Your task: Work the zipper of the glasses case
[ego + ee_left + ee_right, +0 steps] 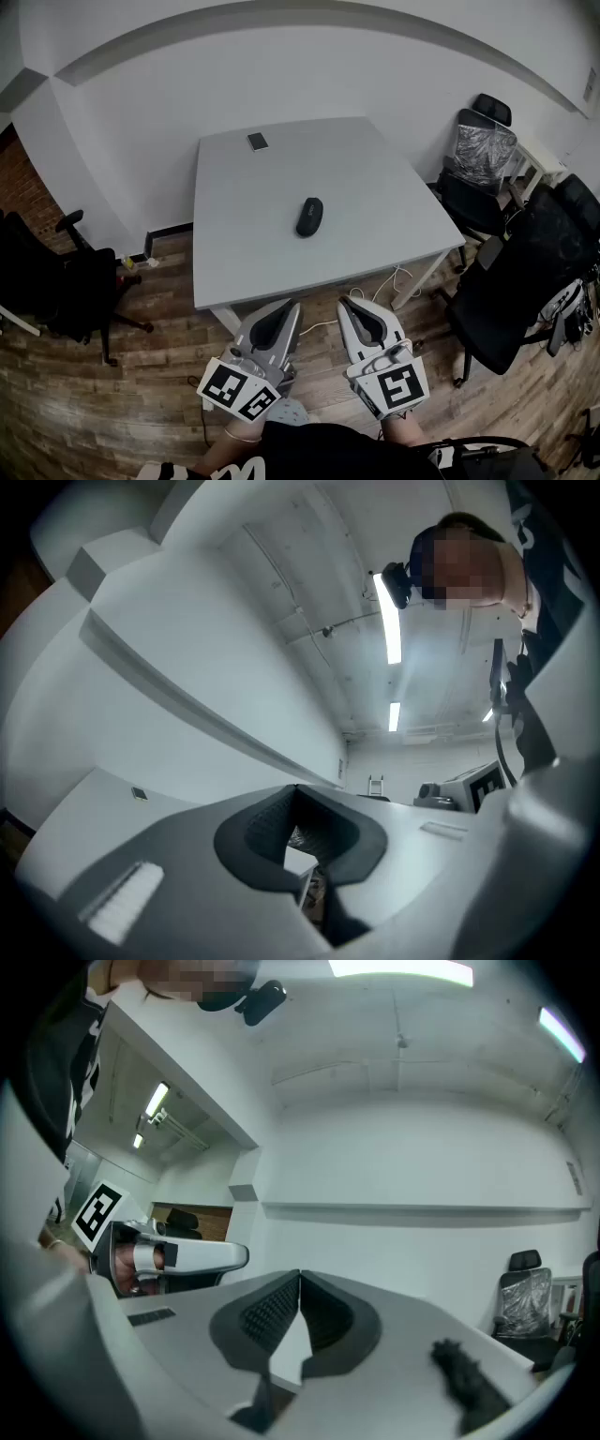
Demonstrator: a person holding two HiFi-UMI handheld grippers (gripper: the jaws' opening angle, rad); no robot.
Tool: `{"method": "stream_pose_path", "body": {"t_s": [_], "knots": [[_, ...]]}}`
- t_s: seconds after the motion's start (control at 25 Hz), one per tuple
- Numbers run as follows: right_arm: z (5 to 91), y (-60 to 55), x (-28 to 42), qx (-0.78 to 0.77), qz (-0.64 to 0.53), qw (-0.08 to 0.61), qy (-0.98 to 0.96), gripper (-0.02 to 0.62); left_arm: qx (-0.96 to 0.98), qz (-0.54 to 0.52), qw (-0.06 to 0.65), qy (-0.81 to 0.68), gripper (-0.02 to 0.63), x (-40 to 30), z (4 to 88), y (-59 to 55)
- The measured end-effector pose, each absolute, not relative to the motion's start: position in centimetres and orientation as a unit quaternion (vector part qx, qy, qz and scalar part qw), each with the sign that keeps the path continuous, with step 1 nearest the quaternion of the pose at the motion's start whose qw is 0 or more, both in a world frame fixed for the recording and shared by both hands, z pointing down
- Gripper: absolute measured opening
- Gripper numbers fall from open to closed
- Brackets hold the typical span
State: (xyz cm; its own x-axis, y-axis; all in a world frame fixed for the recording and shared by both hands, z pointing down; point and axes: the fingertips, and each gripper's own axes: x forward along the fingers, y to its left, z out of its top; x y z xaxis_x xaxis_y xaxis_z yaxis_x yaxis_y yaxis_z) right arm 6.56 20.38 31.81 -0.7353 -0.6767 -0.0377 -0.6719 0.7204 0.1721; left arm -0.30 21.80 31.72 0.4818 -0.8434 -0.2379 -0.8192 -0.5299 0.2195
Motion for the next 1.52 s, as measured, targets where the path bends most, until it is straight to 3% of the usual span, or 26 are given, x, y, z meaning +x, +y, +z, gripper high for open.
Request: {"method": "stream_pose_path", "body": {"t_s": [0.4,1.0,1.4,1.52], "knots": [[32.0,14.7,4.8,0.359,-0.094,0.021,-0.928,0.008,0.860,-0.158,0.037,-0.483,0.003,-1.6,32.6,15.9],[31.8,-7.1,-1.9,0.396,-0.105,0.021,-0.912,0.008,0.880,-0.138,0.040,-0.453,0.003,-7.4,32.9,-6.8],[30.9,-14.3,-2.8,0.411,-0.112,0.027,-0.904,0.008,0.885,-0.118,0.062,-0.447,0.004,-8.1,33.7,-14.6],[30.3,-15.1,-3.0,0.407,-0.116,0.018,-0.906,0.008,0.887,-0.098,0.104,-0.439,0.075,-8.2,35.5,-16.2]]}}
